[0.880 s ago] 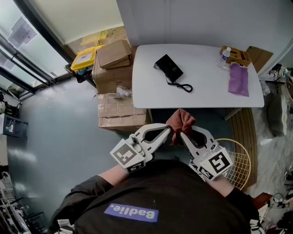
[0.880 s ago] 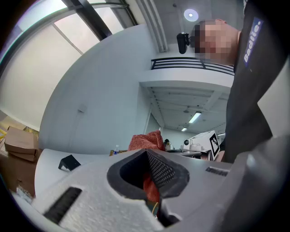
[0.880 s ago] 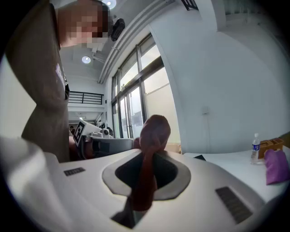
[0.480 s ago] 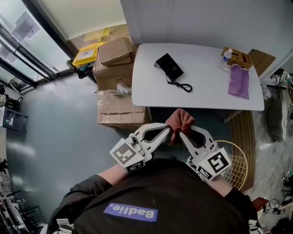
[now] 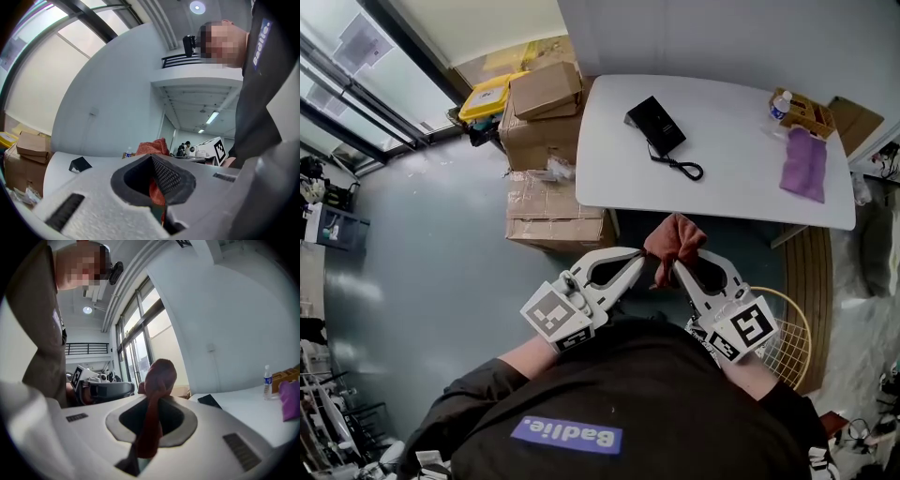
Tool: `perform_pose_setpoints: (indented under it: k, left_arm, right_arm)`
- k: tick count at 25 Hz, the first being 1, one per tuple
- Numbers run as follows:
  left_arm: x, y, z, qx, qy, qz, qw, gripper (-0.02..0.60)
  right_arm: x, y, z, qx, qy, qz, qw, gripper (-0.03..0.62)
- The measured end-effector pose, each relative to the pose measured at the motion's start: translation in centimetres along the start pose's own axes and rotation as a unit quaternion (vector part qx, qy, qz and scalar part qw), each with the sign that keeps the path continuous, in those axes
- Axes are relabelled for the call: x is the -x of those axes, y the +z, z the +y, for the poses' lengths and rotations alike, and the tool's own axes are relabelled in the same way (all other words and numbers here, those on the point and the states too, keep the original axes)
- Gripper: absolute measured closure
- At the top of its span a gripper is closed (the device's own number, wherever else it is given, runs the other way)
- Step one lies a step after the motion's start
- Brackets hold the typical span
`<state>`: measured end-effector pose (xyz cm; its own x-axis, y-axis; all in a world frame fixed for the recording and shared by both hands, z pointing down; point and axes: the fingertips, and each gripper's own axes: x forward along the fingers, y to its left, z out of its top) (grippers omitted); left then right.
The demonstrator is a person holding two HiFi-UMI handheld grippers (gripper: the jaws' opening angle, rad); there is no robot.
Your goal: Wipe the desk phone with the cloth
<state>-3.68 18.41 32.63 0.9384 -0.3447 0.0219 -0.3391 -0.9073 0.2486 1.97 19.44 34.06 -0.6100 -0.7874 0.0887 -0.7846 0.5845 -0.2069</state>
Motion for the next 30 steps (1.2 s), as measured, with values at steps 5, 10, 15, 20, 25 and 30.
perform_pose_setpoints:
  k: [5, 10, 15, 20, 25, 30]
  left_arm:
    - [-0.7, 0.4, 3.2, -0.001, 0.001, -0.004, 1.0, 0.576]
    - [-2.6, 1.9, 8.2, 0.003, -0.027, -0.027, 0.9993, 0.577]
    - [-4.3, 4.9, 13.6, 0.008, -0.058, -0.03, 0.9978, 0.576]
    - [-5.1, 6.2, 18.1, 0.012, -0.084, -0.03, 0.9959, 0.577]
    - [-6.1, 6.7, 21.1, 0.022, -0.073, -0.032, 0.9966, 0.577]
    - [-7.9, 6.1, 23.5, 0.02, -0.041, -0.022, 0.9987, 0.577]
  right_arm:
    - [-2.1, -0.2, -2.5, 0.007, -0.014, 0.016, 1.0, 0.545]
    - [-6.2, 0.4, -4.7, 0.012, -0.043, 0.029, 0.999, 0.545]
    - [-11.6, 2.0, -6.6, 0.028, -0.059, 0.047, 0.997, 0.545]
    - [-15.8, 3.4, -9.2, 0.035, -0.086, 0.049, 0.994, 0.545]
    - [-18.3, 3.6, -11.5, 0.026, -0.084, 0.053, 0.995, 0.545]
    - [-20.6, 3.0, -14.2, 0.02, -0.049, 0.06, 0.997, 0.545]
